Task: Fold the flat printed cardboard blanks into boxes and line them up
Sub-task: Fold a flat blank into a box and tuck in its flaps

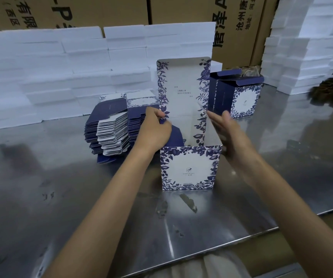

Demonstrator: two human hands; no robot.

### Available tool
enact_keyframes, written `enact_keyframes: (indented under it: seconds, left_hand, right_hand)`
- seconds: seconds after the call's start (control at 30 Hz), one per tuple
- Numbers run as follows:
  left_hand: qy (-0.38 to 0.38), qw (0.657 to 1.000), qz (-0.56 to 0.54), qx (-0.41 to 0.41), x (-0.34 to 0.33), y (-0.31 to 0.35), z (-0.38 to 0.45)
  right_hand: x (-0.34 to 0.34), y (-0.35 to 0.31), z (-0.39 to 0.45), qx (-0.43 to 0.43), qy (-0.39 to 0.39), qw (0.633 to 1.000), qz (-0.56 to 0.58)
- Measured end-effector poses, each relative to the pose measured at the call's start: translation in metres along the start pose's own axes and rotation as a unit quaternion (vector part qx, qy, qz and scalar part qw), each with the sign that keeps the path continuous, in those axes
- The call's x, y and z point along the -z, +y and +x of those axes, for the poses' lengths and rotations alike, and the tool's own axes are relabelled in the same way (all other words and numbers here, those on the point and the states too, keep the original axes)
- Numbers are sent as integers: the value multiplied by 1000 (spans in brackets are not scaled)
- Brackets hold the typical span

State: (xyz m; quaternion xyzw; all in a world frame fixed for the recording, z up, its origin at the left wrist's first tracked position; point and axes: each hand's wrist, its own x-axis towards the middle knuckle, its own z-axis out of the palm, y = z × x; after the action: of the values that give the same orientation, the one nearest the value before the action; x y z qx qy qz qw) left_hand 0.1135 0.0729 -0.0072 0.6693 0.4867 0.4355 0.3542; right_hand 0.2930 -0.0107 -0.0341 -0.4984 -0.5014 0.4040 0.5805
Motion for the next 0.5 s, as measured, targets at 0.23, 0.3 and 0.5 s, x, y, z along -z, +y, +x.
enact_keyframes:
  seconds: [0.23, 0.3, 0.5]
  left_hand:
    - [-3, 1000, 24, -8, -3, 0, -1]
    - [-4, 1000, 23, -9, -3, 1, -1]
    - [-5, 999, 36, -12, -3, 1, -1]
  right_hand:
    - [19, -23, 11, -87, -69, 968, -227]
    - [20, -27, 14, -92, -83, 965, -232]
    - [21, -28, 21, -86, -78, 955, -275]
